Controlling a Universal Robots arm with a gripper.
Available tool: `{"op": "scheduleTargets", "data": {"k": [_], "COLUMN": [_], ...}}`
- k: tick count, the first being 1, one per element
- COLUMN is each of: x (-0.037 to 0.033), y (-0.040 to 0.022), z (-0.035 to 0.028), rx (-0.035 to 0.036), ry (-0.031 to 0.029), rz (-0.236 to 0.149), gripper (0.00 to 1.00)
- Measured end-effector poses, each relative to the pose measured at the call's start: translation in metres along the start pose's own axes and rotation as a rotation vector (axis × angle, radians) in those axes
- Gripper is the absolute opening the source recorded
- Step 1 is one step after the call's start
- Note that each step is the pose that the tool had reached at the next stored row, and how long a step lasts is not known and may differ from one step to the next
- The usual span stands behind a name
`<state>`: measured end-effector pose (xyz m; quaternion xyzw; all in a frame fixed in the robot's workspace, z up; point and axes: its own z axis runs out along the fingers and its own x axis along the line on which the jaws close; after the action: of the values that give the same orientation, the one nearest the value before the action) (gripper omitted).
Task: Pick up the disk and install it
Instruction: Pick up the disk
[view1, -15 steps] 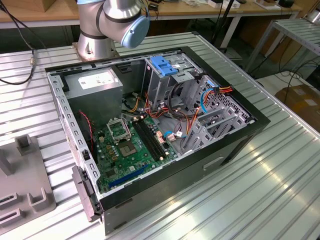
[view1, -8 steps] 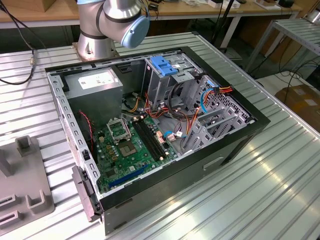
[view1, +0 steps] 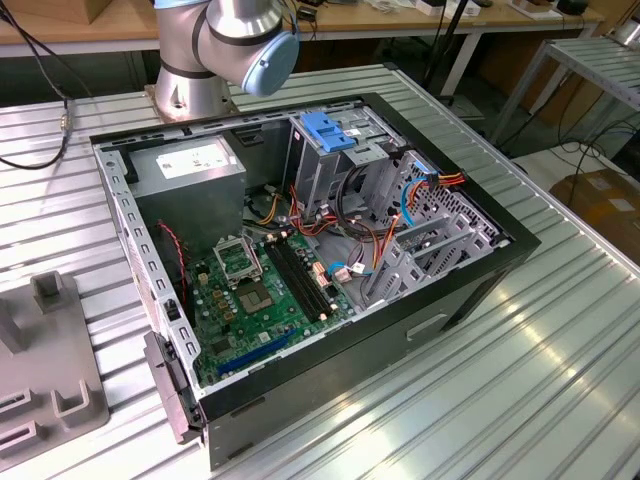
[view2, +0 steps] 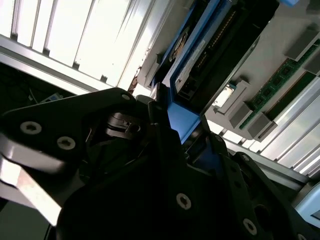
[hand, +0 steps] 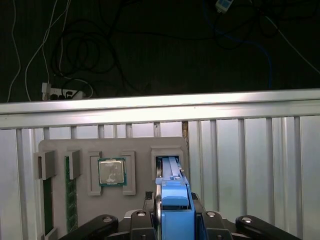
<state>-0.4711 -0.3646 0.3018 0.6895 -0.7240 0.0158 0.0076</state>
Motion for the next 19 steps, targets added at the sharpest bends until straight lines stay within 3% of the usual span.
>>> {"op": "scheduleTargets", "data": {"k": [4, 7, 8, 10, 15, 19], "x": [0.0000, 0.0002, 0.0005, 0.0008, 0.0016, 0.0021], "y": [0.0000, -0.0001, -0.0002, -0.0003, -0.0006, -0.0008], "z": [-0.0012, -0.0083, -0.0157, -0.0232, -0.0502, -0.0647], "rx": [0.0003, 0.0001, 0.0000, 0.0000, 0.0000, 0.0001], "ry": [-0.0008, -0.0020, -0.0022, -0.0023, -0.0023, -0.0023], "rz": [0.000, -0.001, -0.002, -0.003, -0.005, -0.006], "gripper": [0.37, 0.37, 0.37, 0.37, 0.37, 0.37]}}
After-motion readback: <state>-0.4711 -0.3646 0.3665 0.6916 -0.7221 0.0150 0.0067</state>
